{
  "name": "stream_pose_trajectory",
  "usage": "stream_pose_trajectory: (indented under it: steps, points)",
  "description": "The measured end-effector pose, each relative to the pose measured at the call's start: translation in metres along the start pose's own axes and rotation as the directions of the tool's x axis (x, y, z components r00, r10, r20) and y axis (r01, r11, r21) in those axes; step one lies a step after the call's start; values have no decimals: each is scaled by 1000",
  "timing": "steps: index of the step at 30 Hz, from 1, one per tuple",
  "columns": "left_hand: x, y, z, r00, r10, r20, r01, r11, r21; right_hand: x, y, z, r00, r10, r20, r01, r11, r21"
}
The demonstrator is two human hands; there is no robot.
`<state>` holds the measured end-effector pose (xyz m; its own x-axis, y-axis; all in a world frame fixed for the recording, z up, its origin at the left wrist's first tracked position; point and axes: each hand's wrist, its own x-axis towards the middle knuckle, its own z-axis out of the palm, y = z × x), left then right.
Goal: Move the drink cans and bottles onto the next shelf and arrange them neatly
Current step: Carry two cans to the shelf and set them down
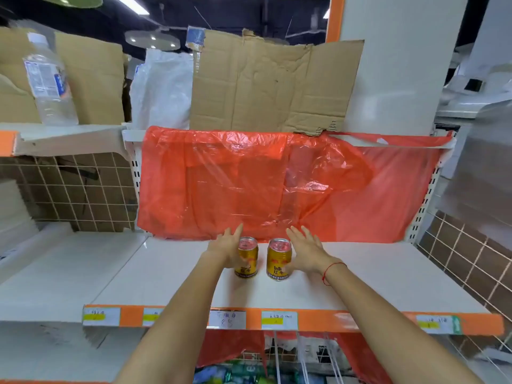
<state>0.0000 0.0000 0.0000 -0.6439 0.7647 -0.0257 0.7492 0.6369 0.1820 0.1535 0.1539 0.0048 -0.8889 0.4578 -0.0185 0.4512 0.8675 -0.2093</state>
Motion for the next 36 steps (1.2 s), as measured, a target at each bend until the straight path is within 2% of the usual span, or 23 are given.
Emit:
stream_pose_trajectory:
  steps: [4,8,14,26,36]
  points:
    - [15,5,0,998,4,68,-7,999,41,20,1,-2,996,-32,89,29,999,39]
    - [29,1,9,990,72,119,-69,997,-29,36,4,4,981,-81,178,57,989,135]
    - [40,5,14,986,113,126,-106,992,-62,53,5,13,983,-104,150,75,979,189]
    - [35,6,7,988,106,115,-104,994,-19,59,2,14,982,-152,114,134,980,148]
    - [2,-28,-14,994,-11,111,12,1000,-5,57,-18,3,959,-245,143,225,964,142]
